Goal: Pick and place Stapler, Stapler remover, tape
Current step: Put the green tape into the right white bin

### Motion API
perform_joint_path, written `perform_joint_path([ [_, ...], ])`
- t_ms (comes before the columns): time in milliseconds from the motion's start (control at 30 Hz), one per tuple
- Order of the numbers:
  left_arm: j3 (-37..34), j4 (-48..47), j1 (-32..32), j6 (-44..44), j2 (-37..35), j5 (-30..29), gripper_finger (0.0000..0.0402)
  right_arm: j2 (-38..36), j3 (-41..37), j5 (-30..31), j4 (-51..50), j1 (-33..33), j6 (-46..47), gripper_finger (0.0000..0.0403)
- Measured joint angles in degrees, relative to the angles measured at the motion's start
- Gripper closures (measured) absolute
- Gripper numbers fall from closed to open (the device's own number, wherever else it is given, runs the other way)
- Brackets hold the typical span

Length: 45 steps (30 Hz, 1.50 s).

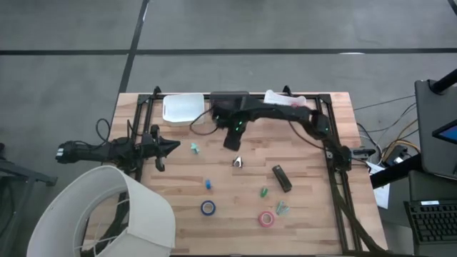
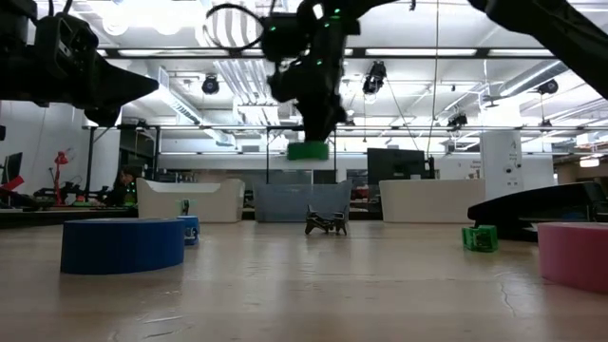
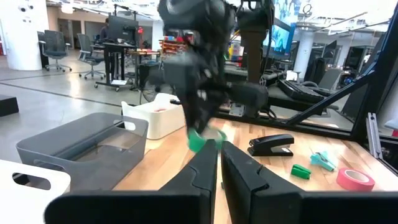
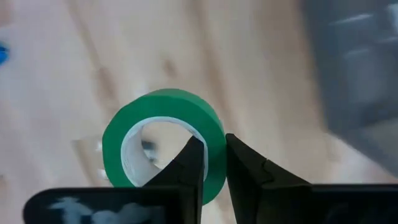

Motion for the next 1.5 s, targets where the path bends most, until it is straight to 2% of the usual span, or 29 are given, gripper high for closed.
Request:
perform_joint_path([
  [167, 0.0, 0.0, 0.0, 0.0, 0.0, 0.0, 0.0376, -4.6, -2.3, 2.9, -1.0, -5.0, -0.2, 0.0359],
  [367, 0.0, 0.0, 0.0, 0.0, 0.0, 0.0, 0.0376, -11.8, -9.0, 5.4, -1.0, -12.4, 0.0, 0.0354],
  [800, 0.0, 0.0, 0.0, 0.0, 0.0, 0.0, 0.0376, -27.6, -35.5, 7.1, 7.4, -30.7, 4.7, 0.0351],
  [933, 0.0, 0.0, 0.0, 0.0, 0.0, 0.0, 0.0376, -28.6, -41.3, 7.1, 8.8, -35.3, 6.6, 0.035],
  [1100, 0.0, 0.0, 0.0, 0.0, 0.0, 0.0, 0.0376, -28.5, -44.7, 8.4, 9.0, -39.1, 7.0, 0.0349],
  [1500, 0.0, 0.0, 0.0, 0.0, 0.0, 0.0, 0.0376, -28.3, -46.2, 11.2, 13.5, -40.8, 6.1, 0.0349],
])
